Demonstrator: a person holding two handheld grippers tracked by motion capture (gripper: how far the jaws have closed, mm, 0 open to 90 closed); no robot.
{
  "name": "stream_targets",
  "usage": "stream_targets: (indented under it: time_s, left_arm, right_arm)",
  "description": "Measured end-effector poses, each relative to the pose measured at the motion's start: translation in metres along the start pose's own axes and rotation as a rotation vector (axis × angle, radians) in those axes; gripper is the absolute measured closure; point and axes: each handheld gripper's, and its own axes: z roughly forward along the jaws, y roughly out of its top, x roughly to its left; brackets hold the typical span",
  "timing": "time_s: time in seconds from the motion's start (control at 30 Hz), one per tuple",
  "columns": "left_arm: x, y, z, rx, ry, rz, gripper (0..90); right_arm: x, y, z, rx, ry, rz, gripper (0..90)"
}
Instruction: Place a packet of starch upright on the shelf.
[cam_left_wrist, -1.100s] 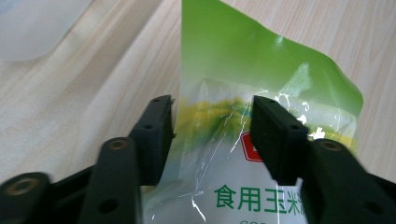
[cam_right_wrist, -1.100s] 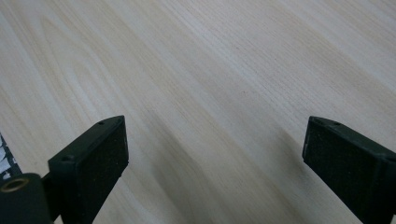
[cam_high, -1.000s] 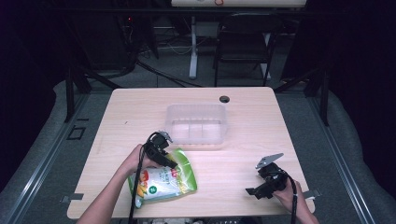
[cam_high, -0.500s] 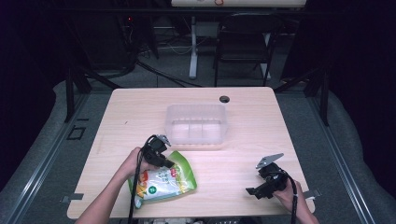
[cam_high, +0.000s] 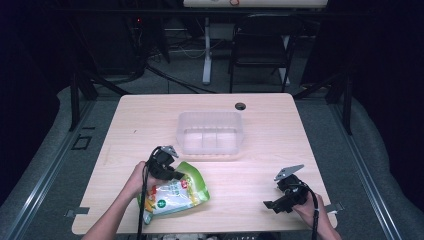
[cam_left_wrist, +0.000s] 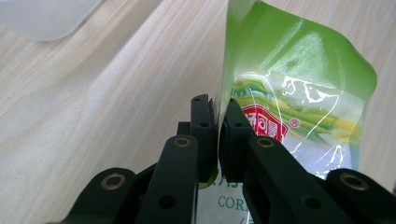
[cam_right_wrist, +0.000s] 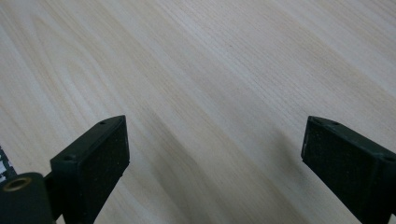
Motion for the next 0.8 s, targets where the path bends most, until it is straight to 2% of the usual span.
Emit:
stream_targets:
  time_s: [0.1,0.3,0.53,0.57,0.63,0.8]
  left_arm:
    - [-0.001,-0.002,-0.005,-0.025,0.008,0.002,85.9]
    - [-0.005,-0.005,-0.015,-0.065,0.063,0.01,87.1]
    - [-0.001,-0.018,-0.029,-0.137,0.092,-0.037,88.8]
    - [-0.001,-0.019,-0.031,-0.141,0.095,-0.044,89.0]
    - [0.0,-0.021,-0.033,-0.153,0.101,-0.056,89.2]
    - [0.0,-0.027,-0.04,-0.197,0.115,-0.066,89.2]
  right_arm:
    - [-0.002,0.0,0.0,0.007,-0.001,0.005,7.1]
    - [0.0,0.0,0.0,-0.003,-0.001,0.007,7.2]
    - [-0.002,0.0,0.0,-0.011,-0.004,0.028,7.3]
    - [-0.002,0.001,-0.001,0.003,-0.003,0.013,7.3]
    - [-0.001,0.001,0.0,-0.001,0.0,0.013,7.3]
    - [-0.002,0.0,0.0,-0.003,-0.002,0.023,7.5]
